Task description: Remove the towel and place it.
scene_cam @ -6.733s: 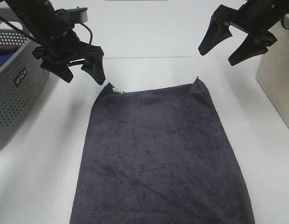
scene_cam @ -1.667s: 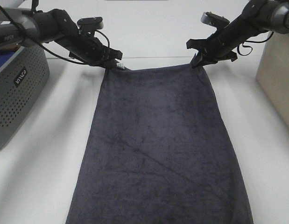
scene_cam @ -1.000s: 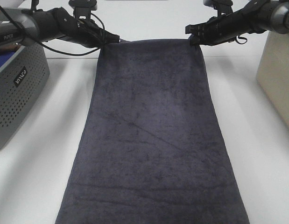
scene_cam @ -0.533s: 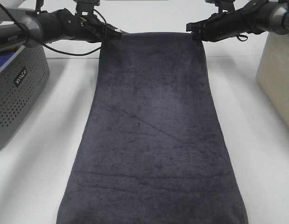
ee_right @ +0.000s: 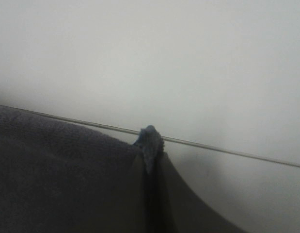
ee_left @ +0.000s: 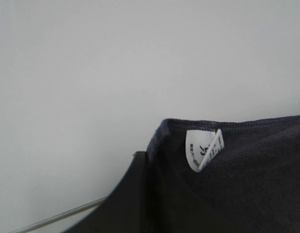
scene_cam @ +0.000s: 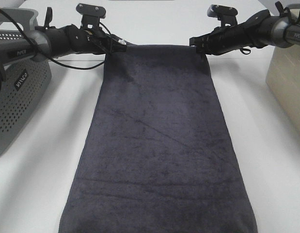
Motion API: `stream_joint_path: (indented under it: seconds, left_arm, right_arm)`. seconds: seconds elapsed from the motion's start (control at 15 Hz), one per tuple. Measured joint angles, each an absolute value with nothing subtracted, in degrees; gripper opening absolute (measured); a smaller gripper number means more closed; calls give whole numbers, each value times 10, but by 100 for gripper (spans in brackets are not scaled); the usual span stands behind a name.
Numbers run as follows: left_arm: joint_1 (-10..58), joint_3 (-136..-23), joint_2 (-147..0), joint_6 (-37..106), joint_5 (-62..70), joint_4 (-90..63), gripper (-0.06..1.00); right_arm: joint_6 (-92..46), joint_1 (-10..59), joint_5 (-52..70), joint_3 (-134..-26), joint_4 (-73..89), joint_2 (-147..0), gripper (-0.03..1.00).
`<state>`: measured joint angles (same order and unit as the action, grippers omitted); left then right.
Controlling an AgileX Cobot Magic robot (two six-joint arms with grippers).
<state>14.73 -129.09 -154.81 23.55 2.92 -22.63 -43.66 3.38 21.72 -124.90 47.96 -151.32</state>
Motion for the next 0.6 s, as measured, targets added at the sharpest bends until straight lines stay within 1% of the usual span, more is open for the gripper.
stream_joint_path:
  seconds: [0.13,0.27,0.33,0.4,0.47,0.6]
  left_arm:
    - [147,-1291,-1557,235,14,-226,0]
    - [147,-1291,-1568,235,0,-226,0]
    - [147,-1291,-1574,235,-12,-226,0]
    - [147,-1291,-1576,235,-15,-226,0]
    - [147,-1291,-1581,235,-22,-226,0]
    - [147,-1291,-1587,236,-29,-226,0]
  right_arm:
    - [-438,36,213,-1249,486,-1526,5]
    - [-438,36,212,-1249,486,-1537,11]
    - [-438,36,211,-1249,486,-1540,17]
    - [-438,36,206,-1249,489,-1541,25]
    - [-438,36,202,-1249,491,-1541,30]
    - [-438,36,182,-1249,503,-1541,46]
